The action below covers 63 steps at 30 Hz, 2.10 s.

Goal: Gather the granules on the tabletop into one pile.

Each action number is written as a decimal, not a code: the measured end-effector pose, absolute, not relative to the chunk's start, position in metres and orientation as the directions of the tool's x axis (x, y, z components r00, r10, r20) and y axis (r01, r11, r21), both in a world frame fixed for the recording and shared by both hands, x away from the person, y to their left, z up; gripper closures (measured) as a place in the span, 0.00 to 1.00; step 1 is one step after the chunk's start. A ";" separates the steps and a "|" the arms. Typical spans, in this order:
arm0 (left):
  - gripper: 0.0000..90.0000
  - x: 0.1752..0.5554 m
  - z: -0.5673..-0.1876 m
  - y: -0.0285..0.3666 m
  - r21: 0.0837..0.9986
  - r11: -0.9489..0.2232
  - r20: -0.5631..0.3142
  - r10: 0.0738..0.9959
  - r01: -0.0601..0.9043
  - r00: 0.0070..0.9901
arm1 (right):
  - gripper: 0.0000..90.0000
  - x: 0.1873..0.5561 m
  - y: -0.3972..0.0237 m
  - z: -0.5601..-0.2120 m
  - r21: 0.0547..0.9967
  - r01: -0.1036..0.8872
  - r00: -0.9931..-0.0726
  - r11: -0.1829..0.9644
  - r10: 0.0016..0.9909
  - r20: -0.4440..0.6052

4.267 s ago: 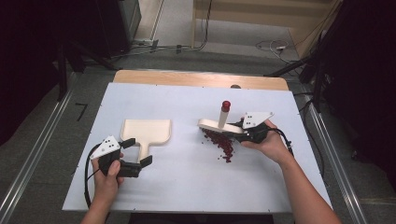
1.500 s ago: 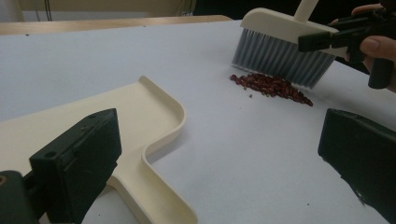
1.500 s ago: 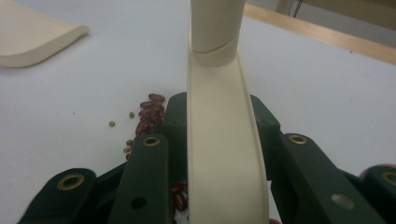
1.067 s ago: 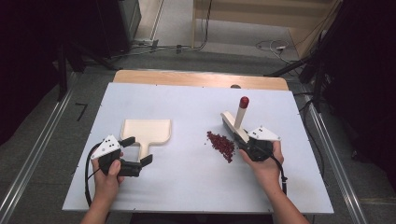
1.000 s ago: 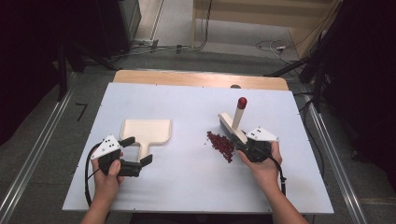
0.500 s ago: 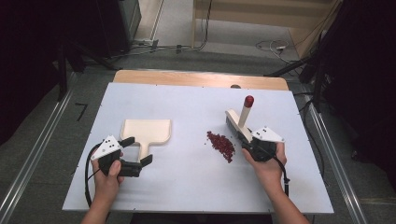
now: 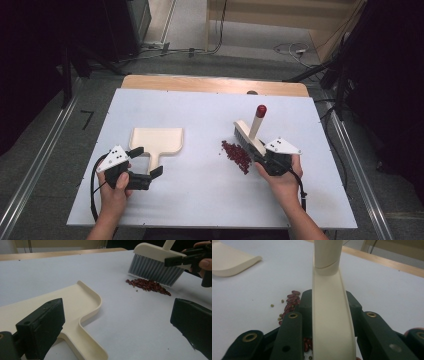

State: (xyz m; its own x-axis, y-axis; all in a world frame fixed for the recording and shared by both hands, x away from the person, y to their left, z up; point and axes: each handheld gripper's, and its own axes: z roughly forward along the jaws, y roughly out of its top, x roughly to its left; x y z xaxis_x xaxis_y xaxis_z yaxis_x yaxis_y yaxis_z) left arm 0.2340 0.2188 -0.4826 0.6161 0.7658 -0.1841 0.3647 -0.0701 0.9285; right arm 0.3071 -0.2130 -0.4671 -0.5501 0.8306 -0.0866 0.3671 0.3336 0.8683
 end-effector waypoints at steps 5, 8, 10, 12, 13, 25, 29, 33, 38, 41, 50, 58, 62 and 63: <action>0.00 0.234 -0.482 0.219 0.929 -0.068 -0.184 0.769 0.365 0.613 | 0.73 0.301 -0.214 -0.450 0.890 0.345 -0.544 0.299 0.836 -0.070; 0.00 0.234 -0.482 0.219 0.928 -0.076 -0.179 0.767 0.364 0.616 | 0.73 0.292 -0.202 -0.445 0.894 0.353 -0.593 0.277 0.805 -0.016; 0.00 0.233 -0.482 0.219 0.929 -0.075 -0.178 0.768 0.363 0.615 | 0.73 0.287 -0.188 -0.447 0.881 0.384 -0.631 0.278 0.775 0.030; 0.00 0.233 -0.482 0.219 0.929 -0.076 -0.177 0.768 0.362 0.616 | 0.73 0.284 -0.177 -0.452 0.867 0.423 -0.653 0.263 0.752 0.091; 0.00 0.233 -0.482 0.219 0.930 -0.076 -0.176 0.768 0.361 0.616 | 0.73 0.284 -0.171 -0.455 0.859 0.441 -0.661 0.261 0.742 0.114; 0.00 0.233 -0.482 0.217 0.928 -0.082 -0.177 0.762 0.365 0.622 | 0.73 0.294 -0.176 -0.473 0.829 0.496 -0.609 0.259 0.784 0.119; 0.00 0.233 -0.482 0.217 0.928 -0.080 -0.179 0.762 0.364 0.623 | 0.73 0.294 -0.180 -0.473 0.829 0.496 -0.599 0.256 0.793 0.113; 0.00 0.233 -0.482 0.217 0.928 -0.084 -0.176 0.762 0.364 0.624 | 0.73 0.295 -0.184 -0.473 0.831 0.497 -0.592 0.250 0.798 0.114; 0.00 0.233 -0.482 0.217 0.928 -0.081 -0.178 0.761 0.364 0.624 | 0.73 0.296 -0.190 -0.471 0.835 0.495 -0.584 0.239 0.803 0.116; 0.00 0.233 -0.482 0.217 0.927 -0.084 -0.177 0.762 0.366 0.623 | 0.73 0.296 -0.193 -0.469 0.840 0.495 -0.583 0.224 0.802 0.129; 0.00 0.233 -0.482 0.217 0.928 -0.080 -0.178 0.763 0.364 0.621 | 0.73 0.297 -0.214 -0.443 0.875 0.420 -0.679 0.239 0.723 0.129; 0.00 0.233 -0.482 0.216 0.927 -0.083 -0.176 0.766 0.366 0.618 | 0.73 0.303 -0.236 -0.450 0.844 0.252 -0.907 0.474 0.419 0.035; 0.00 0.234 -0.482 0.215 0.926 -0.088 -0.173 0.766 0.367 0.619 | 0.73 0.305 -0.230 -0.464 0.812 0.193 -0.952 0.551 0.305 0.019; 0.00 0.233 -0.482 0.215 0.925 -0.091 -0.171 0.767 0.368 0.619 | 0.73 0.307 -0.229 -0.466 0.813 0.179 -0.955 0.555 0.296 0.008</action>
